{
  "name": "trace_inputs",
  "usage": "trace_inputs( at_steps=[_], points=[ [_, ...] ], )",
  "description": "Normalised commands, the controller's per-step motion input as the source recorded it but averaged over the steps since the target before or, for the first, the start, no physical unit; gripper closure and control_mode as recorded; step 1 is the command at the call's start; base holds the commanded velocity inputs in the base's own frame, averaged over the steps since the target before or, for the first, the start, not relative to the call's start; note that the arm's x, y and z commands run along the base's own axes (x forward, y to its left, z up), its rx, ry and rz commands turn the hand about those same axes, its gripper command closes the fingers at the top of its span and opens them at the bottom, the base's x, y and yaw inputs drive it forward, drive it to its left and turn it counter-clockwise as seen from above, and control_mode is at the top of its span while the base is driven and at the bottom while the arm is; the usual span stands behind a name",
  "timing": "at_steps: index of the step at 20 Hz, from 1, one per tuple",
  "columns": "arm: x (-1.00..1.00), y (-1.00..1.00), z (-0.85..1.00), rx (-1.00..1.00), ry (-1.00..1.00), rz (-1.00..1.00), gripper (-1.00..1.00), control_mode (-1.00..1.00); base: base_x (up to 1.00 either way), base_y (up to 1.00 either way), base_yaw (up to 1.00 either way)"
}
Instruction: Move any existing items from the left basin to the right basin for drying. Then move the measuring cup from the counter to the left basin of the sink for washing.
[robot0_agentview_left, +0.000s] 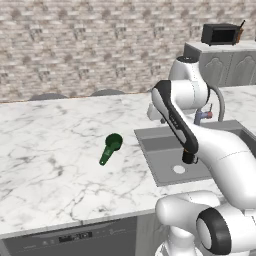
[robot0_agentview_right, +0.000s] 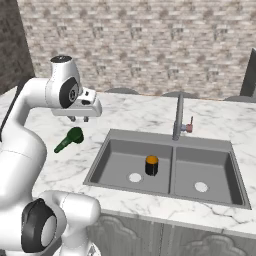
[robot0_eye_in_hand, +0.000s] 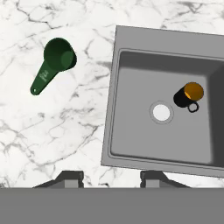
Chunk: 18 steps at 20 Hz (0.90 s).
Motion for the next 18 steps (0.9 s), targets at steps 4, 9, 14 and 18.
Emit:
trace_inputs(
  at_steps=[4, 9, 14, 18],
  points=[
    [0.00, 0.01, -0.09, 0.00, 0.00, 0.00, -1.00, -1.00, 0.00, 0.00, 0.00],
    [0.00, -0.04, -0.09, 0.00, 0.00, 0.00, -1.00, -1.00, 0.00, 0.00, 0.00],
    [0.00, -0.39, -0.17, 0.00, 0.00, 0.00, -1.00, -1.00, 0.00, 0.00, 0.00],
    [0.00, -0.50, -0.21, 0.00, 0.00, 0.00, -1.00, -1.00, 0.00, 0.00, 0.00]
  ],
)
